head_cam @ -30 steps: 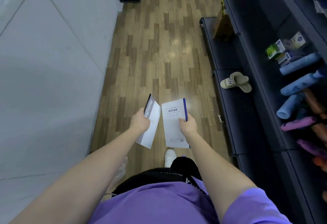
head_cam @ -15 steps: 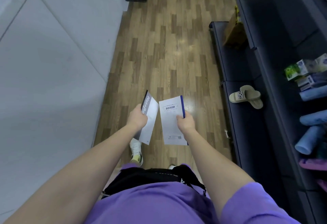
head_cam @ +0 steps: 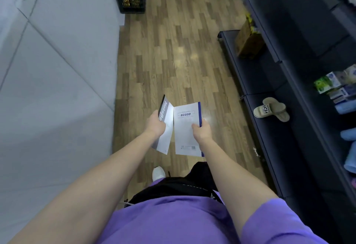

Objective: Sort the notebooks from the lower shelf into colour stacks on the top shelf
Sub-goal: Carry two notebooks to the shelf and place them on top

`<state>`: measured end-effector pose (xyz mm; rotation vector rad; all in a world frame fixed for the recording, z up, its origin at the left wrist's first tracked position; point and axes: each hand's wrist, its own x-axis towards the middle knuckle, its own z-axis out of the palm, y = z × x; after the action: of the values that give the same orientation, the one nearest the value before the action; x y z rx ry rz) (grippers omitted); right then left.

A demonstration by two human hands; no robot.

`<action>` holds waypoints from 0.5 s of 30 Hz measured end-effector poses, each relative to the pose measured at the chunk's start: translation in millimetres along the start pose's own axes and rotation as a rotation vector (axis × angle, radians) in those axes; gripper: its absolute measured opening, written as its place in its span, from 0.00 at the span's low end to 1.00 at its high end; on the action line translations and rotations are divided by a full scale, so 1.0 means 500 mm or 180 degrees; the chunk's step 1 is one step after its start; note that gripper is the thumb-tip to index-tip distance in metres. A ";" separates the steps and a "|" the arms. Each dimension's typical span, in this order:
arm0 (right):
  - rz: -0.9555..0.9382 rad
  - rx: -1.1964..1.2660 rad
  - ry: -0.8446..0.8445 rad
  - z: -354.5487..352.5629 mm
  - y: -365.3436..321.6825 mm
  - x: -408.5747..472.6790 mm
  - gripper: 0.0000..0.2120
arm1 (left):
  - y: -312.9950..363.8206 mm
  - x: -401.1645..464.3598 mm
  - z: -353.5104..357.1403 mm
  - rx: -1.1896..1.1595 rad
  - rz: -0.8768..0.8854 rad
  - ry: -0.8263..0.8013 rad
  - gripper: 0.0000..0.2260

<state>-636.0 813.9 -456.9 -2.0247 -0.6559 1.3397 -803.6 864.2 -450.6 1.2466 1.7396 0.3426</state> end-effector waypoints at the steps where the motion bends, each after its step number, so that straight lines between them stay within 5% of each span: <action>1: 0.0024 -0.0017 0.0009 0.013 -0.011 0.007 0.08 | 0.002 0.013 -0.014 0.0000 0.0006 -0.0008 0.15; 15: -0.0024 -0.0193 0.0119 0.123 -0.181 0.210 0.09 | 0.088 0.257 -0.137 0.0066 0.0007 0.0037 0.16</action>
<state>-660.9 962.4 -475.1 -2.0883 -0.6942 1.2890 -838.6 1012.4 -452.1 1.2638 1.7558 0.3345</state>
